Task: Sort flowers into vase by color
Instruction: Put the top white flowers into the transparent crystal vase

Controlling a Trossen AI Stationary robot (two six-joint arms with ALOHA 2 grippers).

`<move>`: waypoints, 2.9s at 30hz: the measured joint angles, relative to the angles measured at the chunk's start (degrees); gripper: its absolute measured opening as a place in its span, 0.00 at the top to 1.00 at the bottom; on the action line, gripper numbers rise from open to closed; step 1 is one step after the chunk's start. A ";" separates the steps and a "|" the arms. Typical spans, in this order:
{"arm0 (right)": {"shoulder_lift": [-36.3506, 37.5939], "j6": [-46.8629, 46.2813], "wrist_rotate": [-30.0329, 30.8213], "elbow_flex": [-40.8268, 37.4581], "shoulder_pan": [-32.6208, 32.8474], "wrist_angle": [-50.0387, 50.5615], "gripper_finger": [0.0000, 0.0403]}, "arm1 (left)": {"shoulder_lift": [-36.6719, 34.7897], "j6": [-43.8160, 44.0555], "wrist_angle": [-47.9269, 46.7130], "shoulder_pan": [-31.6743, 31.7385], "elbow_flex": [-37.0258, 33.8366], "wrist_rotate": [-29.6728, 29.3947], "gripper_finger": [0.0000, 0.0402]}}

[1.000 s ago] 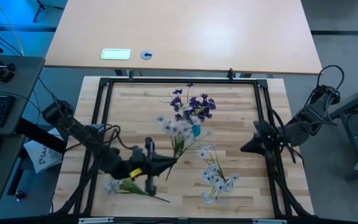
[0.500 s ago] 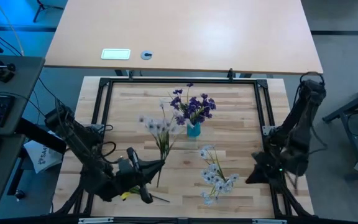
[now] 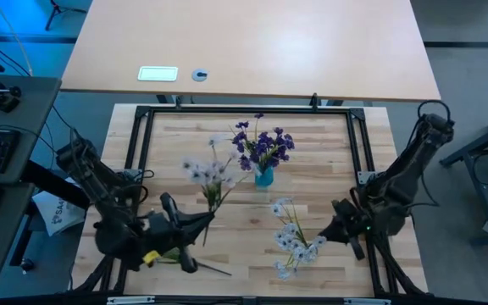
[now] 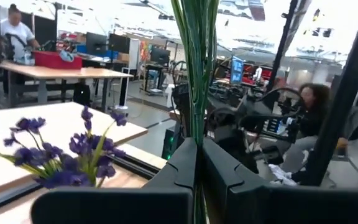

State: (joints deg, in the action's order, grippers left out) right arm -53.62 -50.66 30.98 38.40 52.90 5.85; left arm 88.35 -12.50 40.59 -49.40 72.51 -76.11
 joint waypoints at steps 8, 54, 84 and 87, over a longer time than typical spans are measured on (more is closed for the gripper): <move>-2.73 13.36 4.90 19.73 -1.42 14.39 1.00 | -3.63 -10.90 -0.56 -3.86 -0.75 -6.12 1.00; -8.29 18.44 5.58 33.93 -1.71 22.25 1.00 | 37.16 19.49 47.65 13.83 -3.52 34.50 1.00; -6.23 30.19 4.79 33.91 -3.37 14.27 1.00 | 37.34 7.79 35.57 25.86 6.19 63.38 1.00; -5.08 31.67 6.21 33.91 -3.37 14.35 1.00 | 38.89 7.81 36.12 26.25 7.83 63.35 1.00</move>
State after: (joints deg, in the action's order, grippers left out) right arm -58.70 -18.99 37.19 72.31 49.54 20.20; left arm 127.24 -4.69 76.71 -23.14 80.34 -12.75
